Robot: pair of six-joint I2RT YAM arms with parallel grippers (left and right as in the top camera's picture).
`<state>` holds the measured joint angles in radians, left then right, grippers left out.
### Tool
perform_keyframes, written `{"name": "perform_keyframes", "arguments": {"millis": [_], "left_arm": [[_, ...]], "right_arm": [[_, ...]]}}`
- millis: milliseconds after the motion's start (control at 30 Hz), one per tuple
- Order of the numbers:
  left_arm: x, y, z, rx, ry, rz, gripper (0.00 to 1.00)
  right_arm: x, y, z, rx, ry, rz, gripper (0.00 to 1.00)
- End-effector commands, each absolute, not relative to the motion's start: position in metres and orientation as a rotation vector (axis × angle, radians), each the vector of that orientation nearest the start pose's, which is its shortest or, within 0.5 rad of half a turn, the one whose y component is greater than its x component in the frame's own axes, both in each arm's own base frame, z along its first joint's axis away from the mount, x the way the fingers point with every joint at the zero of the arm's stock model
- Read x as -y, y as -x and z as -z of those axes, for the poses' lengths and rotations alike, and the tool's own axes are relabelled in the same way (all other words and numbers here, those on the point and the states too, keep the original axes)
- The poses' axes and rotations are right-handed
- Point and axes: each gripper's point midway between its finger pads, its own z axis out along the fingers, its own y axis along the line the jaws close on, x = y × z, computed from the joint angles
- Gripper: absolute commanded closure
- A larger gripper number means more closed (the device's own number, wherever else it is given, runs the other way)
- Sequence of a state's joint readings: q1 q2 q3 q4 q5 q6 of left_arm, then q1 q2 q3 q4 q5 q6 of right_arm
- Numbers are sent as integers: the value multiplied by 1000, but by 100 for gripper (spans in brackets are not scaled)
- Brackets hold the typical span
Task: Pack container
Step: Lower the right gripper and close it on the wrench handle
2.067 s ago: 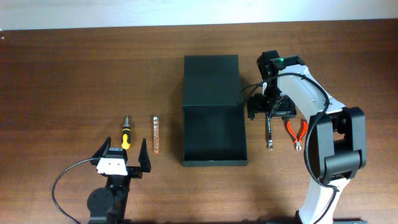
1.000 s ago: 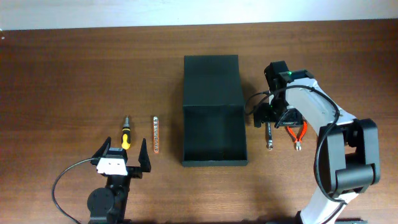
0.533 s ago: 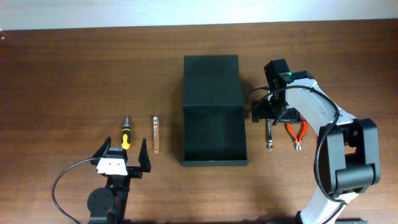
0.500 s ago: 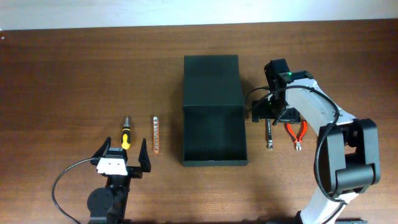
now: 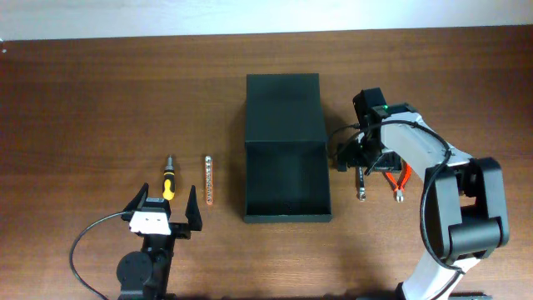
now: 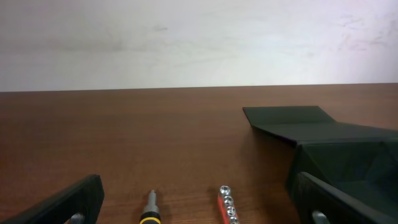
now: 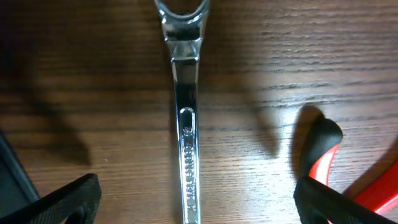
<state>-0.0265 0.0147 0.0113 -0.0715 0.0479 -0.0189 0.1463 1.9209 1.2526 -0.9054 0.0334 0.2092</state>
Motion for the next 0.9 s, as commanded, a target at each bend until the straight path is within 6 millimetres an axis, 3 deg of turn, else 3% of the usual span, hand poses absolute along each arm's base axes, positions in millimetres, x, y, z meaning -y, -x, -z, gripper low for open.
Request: {"name": "perform_keyframes", "arguments": {"millis": [0,433,867], "left_arm": [[13,-246,-157,-1647,-51,57,1],[13,-246,-157,-1647,-51,57,1],[13,-246,-157,-1647,-51,57,1]], "right_arm": [[-44,-337,-14,-3126,-26,39,1],[-46,-336,1,-3156,-41,28,1],[-47,-344,1,-3126,-82,21,1]]}}
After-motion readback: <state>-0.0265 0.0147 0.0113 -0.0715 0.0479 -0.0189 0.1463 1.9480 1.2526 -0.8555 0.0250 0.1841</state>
